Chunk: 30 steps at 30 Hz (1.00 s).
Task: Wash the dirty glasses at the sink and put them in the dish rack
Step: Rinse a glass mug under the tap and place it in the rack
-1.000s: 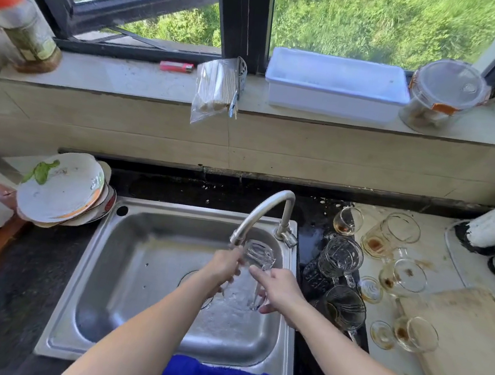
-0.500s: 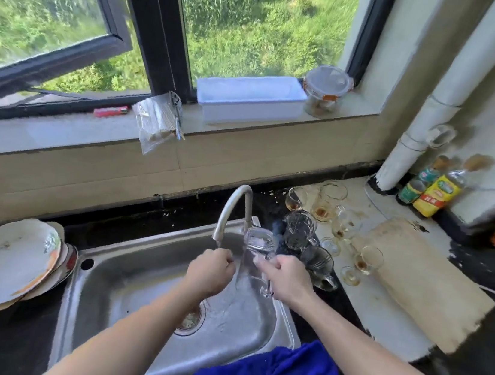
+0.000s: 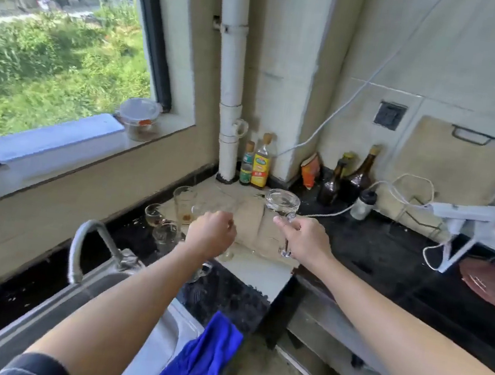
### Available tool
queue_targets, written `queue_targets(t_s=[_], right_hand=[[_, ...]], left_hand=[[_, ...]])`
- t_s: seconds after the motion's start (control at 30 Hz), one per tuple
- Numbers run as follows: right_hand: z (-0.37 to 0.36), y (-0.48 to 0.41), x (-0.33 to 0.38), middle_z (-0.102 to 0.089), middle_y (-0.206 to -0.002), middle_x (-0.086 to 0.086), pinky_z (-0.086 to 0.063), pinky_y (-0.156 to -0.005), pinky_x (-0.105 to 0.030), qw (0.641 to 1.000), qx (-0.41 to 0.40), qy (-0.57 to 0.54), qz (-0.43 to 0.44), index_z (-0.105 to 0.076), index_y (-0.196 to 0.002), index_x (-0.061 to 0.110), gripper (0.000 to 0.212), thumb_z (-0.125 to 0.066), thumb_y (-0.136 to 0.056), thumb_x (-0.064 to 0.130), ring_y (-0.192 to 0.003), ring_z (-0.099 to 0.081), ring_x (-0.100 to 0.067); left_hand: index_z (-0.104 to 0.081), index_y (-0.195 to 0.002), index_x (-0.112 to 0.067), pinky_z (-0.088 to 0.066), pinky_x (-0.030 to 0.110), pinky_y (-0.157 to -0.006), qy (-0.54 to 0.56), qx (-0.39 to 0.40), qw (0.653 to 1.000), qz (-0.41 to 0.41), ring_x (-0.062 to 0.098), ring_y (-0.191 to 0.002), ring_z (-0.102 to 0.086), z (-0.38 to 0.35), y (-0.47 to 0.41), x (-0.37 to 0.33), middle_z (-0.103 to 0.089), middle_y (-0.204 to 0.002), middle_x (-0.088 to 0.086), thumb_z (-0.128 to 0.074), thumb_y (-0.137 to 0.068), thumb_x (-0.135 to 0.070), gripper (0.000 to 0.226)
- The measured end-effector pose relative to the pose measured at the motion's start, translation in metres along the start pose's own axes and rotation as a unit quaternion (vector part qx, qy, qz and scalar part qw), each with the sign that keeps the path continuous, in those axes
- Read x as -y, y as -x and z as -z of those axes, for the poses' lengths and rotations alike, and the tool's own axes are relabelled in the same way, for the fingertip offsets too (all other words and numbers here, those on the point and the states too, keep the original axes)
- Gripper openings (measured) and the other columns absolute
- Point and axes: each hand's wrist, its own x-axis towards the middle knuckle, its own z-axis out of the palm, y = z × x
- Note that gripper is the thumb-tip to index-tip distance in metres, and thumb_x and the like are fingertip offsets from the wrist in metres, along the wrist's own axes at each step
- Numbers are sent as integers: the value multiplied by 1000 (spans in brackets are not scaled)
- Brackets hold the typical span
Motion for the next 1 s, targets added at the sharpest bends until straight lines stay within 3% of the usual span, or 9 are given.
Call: queue_targets(t_s=[0.1, 0.2, 0.27, 0.47, 0.63, 0.83, 1.0], right_hand=[[65, 12, -54, -43, -51, 3, -41, -60, -35, 998, -53, 29, -36, -32, -55, 18, 56, -53, -92, 54, -59, -54, -26], [130, 35, -116, -40, -48, 6, -30, -47, -30, 991, -99, 39, -81, -31, -55, 17, 56, -53, -94, 50, -38, -48, -4], [171, 54, -161, -37, -46, 5, -26, -45, -28, 986, -119, 43, -110, -29, -53, 18, 57, -54, -95, 47, -29, -43, -1], [279, 115, -297, -40, -47, 4, -31, -52, -33, 960, -174, 46, -212, -30, -52, 18, 57, -54, -93, 49, -44, -49, -13], [344, 157, -386, -49, -53, -1, -45, -62, -37, 931, -210, 25, -297, -34, -51, 14, 58, -53, -92, 50, -63, -61, -27], [393, 188, -482, -52, -52, -1, -51, -68, -38, 888, -262, -11, -377, -38, -53, 16, 54, -54, -92, 49, -60, -65, -28], [441, 200, -549, -44, -46, 4, -53, -66, -38, 852, -298, -12, -430, -33, -51, 17, 56, -54, -94, 45, -50, -60, -25]], left_hand=[[-65, -105, -16, -44, 31, -68, -7, 8, 998, -63, 30, -92, -61, -16, -11, -80, -68, -101, 8, -45, -94, -27, 26], [-65, -102, -18, -47, 34, -71, 0, 24, 994, -109, 31, -93, -62, -43, -15, -161, -67, -101, 8, -44, -93, -28, 25], [-64, -98, -18, -50, 37, -75, 7, 30, 990, -140, 33, -95, -62, -66, -11, -217, -66, -100, 9, -46, -91, -30, 24], [-62, -88, -15, -44, 35, -73, 13, 80, 970, -228, 36, -95, -61, -143, 22, -384, -67, -98, 12, -50, -90, -28, 18], [-64, -99, -12, -43, 33, -73, 21, 146, 942, -301, 32, -99, -59, -202, 54, -495, -65, -102, 10, -48, -93, -26, 22], [-61, -88, -11, -42, 32, -67, 14, 181, 897, -403, 31, -89, -60, -260, 66, -606, -65, -94, 8, -48, -92, -25, 19], [-64, -106, -14, -48, 36, -77, 35, 189, 849, -492, 28, -93, -60, -302, 65, -702, -61, -103, 7, -47, -95, -27, 25]])
